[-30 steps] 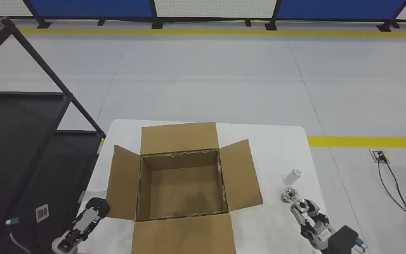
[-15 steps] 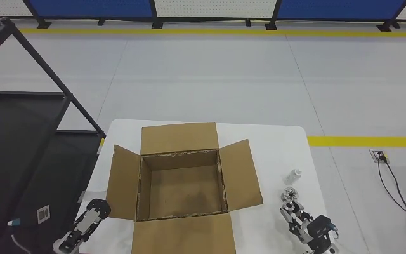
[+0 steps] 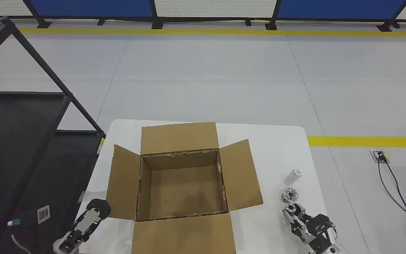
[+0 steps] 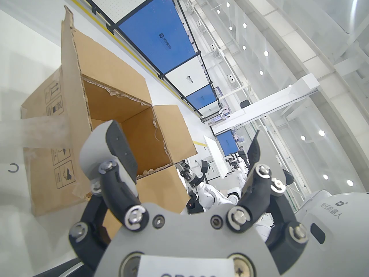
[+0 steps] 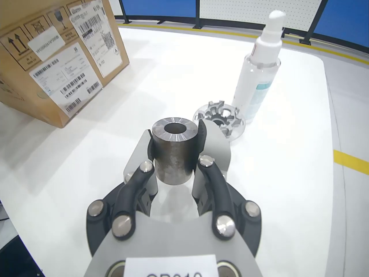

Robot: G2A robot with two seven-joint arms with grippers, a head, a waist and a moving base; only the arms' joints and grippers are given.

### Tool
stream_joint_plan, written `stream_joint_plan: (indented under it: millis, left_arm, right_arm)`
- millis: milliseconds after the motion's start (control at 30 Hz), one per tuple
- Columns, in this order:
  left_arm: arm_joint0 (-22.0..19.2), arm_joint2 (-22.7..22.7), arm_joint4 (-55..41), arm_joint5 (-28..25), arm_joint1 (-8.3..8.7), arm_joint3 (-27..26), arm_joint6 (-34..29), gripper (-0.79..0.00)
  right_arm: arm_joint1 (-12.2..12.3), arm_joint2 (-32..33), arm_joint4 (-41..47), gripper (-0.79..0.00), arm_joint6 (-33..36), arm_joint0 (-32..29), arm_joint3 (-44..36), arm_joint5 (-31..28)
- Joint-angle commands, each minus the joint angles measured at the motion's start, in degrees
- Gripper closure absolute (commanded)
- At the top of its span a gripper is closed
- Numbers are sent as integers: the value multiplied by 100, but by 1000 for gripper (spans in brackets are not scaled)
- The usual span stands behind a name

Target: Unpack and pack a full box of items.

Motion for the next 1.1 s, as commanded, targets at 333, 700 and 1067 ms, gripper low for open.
stream_joint_plan:
  millis: [333, 700, 1067]
  left_arm:
    - [0, 0, 0, 0, 0, 0, 0, -785]
    - [0, 0, 0, 0, 0, 0, 0, -785]
    - [0, 0, 0, 0, 0, 0, 0, -785]
  right_arm:
    - [48, -148, -208, 0, -173, 137, 379, 222]
    - [94, -210, -239, -329, -126, 95, 276, 320]
    - [137, -222, -159, -348, -46, 81, 249, 396]
